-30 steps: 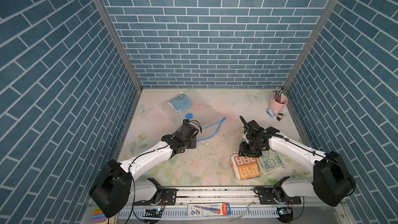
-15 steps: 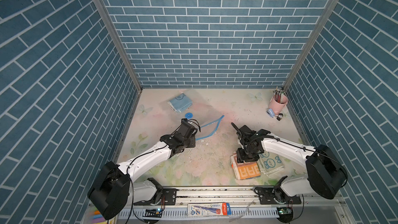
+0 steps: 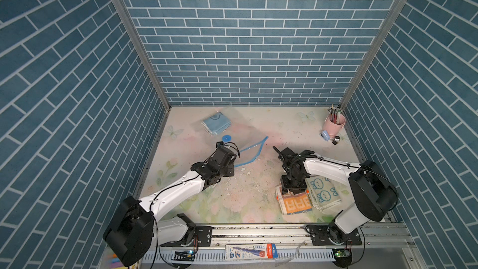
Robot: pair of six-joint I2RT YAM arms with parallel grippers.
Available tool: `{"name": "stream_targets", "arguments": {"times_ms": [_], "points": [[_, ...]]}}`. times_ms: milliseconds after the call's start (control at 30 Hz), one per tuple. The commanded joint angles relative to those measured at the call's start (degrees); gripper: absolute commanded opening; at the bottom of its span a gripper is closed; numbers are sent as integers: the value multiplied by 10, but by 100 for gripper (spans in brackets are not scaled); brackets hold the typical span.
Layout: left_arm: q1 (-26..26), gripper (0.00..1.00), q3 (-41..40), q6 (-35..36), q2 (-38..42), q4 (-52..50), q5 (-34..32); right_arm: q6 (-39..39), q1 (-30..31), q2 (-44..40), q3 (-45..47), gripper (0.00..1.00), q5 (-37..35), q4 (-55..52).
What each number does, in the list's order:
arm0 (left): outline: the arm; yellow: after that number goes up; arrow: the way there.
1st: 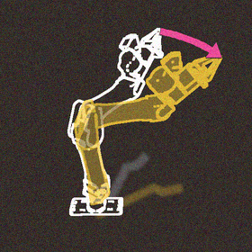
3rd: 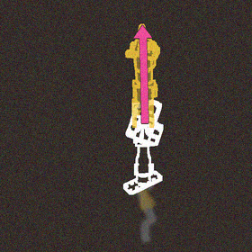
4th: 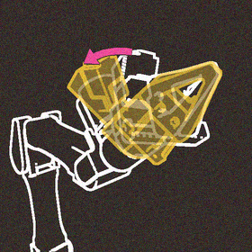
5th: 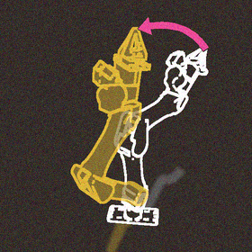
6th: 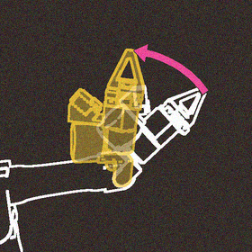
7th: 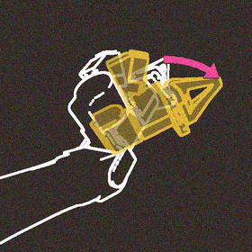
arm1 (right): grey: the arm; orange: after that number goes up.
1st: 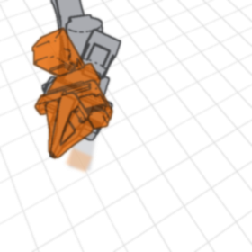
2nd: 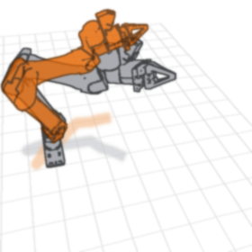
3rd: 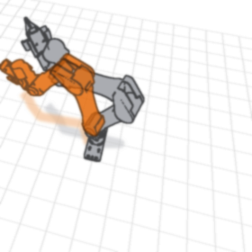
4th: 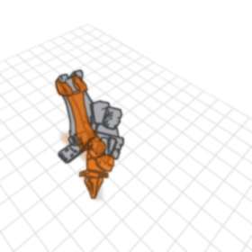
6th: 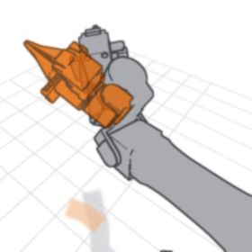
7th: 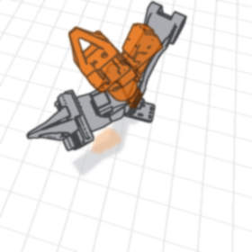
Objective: Place the folded towel into the vacuum bag
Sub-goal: Adjust the towel at the center of the board.
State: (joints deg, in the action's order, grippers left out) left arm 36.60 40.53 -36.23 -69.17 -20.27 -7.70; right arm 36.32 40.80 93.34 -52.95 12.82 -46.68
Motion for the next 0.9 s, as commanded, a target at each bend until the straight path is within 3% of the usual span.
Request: {"name": "stream_targets", "arguments": {"times_ms": [0, 333, 433, 567, 633, 867], "points": [[-5, 0, -4, -2, 12, -12, -12, -8, -14, 54, -19, 56, 23, 228], [-5, 0, -16, 4, 39, -23, -25, -52, -77, -25, -41, 56, 74, 190], [-6, 0, -17, 3, 38, -21, -21, -121, -77, -62, -57, 56, 69, 135], [-6, 0, -19, 3, 38, -18, -17, -215, -77, -111, -77, 57, -23, 84], [-6, 0, -19, 3, 38, -17, -16, -278, -77, -121, -82, 59, -33, 84], [-5, 0, -18, 4, 50, -20, -16, -400, -77, -31, -157, 68, -48, 8]]}}
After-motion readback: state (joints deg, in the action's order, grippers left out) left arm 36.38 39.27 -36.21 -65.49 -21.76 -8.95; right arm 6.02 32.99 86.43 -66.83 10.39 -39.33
